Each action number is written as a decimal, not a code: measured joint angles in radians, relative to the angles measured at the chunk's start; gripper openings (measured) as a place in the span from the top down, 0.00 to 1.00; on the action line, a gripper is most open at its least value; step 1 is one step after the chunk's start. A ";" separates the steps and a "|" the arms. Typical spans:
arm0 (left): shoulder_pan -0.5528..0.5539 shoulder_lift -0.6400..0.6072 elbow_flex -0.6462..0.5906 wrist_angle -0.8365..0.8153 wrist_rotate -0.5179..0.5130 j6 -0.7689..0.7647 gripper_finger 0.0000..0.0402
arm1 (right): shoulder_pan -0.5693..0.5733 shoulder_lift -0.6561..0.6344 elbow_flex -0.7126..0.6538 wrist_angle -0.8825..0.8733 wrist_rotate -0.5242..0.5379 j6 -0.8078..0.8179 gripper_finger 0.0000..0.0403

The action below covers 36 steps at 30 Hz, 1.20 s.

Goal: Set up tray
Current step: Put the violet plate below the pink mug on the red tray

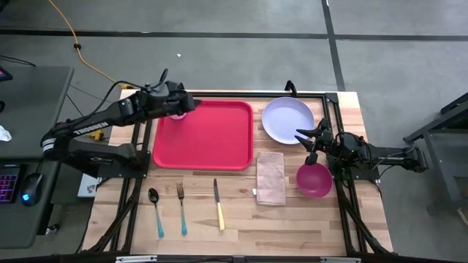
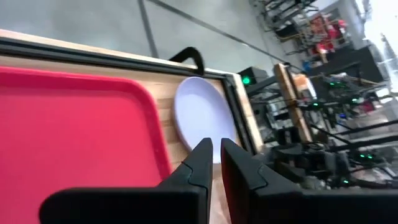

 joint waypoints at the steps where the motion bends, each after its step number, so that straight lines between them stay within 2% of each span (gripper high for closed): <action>1: -0.010 0.004 0.000 0.008 -0.004 0.000 0.84 | 0.000 0.000 0.000 0.000 0.000 0.000 0.77; 6: -0.054 0.037 0.000 0.048 -0.016 0.000 0.84 | 0.000 0.000 0.000 0.006 0.004 0.033 0.77; 13: -0.106 0.092 0.000 0.139 -0.017 0.000 0.84 | 0.000 0.000 0.001 0.010 0.075 0.103 0.77; 18: -0.113 0.122 0.000 0.181 -0.014 -0.001 0.84 | 0.000 -0.001 0.001 0.019 0.077 0.104 0.77; 27: -0.157 0.149 0.000 0.182 -0.020 -0.027 0.84 | 0.000 -0.001 0.002 0.058 0.079 0.104 0.77; 36: -0.213 0.173 0.000 0.197 -0.071 -0.037 0.84 | 0.000 -0.001 0.002 0.059 0.093 0.105 0.77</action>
